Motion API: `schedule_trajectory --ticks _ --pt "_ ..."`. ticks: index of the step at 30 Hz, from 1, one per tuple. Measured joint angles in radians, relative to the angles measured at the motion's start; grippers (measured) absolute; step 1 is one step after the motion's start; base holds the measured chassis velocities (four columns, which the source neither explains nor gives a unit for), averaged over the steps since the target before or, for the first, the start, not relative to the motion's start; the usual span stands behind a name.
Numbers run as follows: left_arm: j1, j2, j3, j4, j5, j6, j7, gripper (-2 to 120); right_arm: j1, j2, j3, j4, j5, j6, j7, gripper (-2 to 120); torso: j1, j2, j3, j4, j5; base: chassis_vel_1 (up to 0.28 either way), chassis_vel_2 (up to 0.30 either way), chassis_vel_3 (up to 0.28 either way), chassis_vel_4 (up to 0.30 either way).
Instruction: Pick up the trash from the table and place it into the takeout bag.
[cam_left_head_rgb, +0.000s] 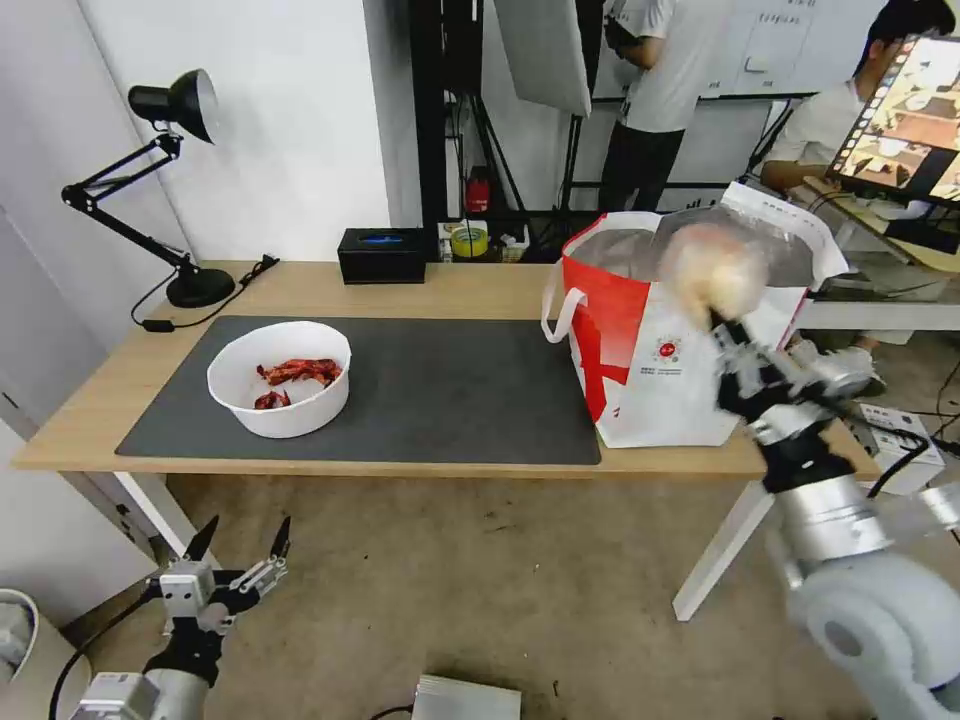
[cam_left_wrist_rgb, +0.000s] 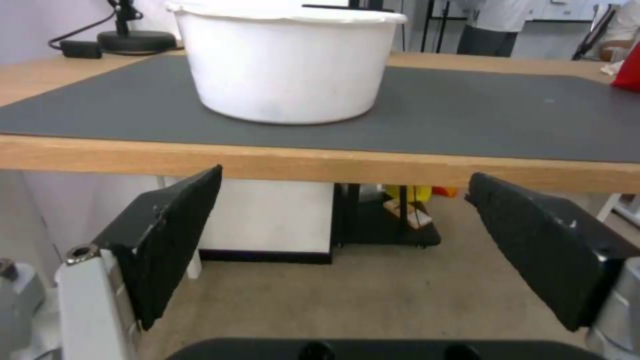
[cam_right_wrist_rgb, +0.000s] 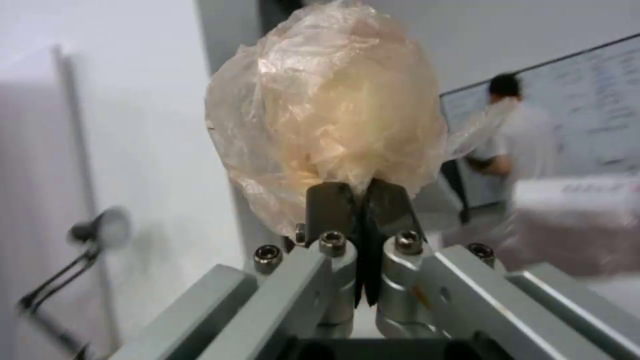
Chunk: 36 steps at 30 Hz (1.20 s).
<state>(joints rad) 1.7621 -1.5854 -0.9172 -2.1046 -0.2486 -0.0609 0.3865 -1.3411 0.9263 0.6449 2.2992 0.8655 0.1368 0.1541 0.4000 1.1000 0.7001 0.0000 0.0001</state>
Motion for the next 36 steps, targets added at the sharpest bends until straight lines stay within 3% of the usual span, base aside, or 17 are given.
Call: schedule_trajectory --ticks 7,13,18,19,22,30,36 --pt "-0.007 0.0 0.003 -0.001 0.001 -0.001 0.0 100 0.196 -0.081 -0.022 -0.1 0.067 -0.039 0.113 0 0.0 0.0 0.0 0.0004 0.0 0.0 0.0 0.0 0.0" --pt "-0.017 -0.005 0.007 0.004 0.001 -0.001 0.0 100 0.345 -0.16 -0.083 -0.165 0.09 -0.147 0.185 0 0.0 0.0 0.0 0.0001 0.0 0.0 0.0 0.0 0.0" --pt "-0.035 -0.007 0.004 0.008 -0.003 -0.002 -0.001 100 0.491 -0.226 -0.182 -0.225 0.155 -0.329 0.304 0 0.0 0.0 0.0 0.0001 -0.0001 0.0 0.0 0.0 0.0" --pt "-0.035 -0.007 0.004 0.008 -0.003 -0.002 -0.001 100 0.491 -0.226 -0.182 -0.225 0.155 -0.329 0.304 0 0.0 0.0 0.0 0.0001 -0.0001 0.0 0.0 0.0 0.0" --pt "-0.049 -0.007 0.004 0.012 -0.01 -0.002 -0.001 100 0.572 -0.255 -0.244 -0.26 0.232 -0.421 0.375 0 0.0 0.0 0.0 0.0 0.0001 0.0 0.0 0.0 0.0" --pt "-0.062 -0.007 0.003 0.017 -0.019 0.0 -0.001 100 0.732 -0.311 -0.333 -0.313 0.397 -0.539 0.425 0 0.0 0.0 0.0 0.0 -0.0003 0.0 0.0 0.0 0.0" --pt "-0.07 -0.007 0.01 0.024 -0.023 0.001 -0.002 100 0.94 -0.338 -0.45 -0.38 0.649 -0.721 0.539 0 0.0 0.0 0.0 0.0001 0.0 0.0 0.0 0.0 0.0"
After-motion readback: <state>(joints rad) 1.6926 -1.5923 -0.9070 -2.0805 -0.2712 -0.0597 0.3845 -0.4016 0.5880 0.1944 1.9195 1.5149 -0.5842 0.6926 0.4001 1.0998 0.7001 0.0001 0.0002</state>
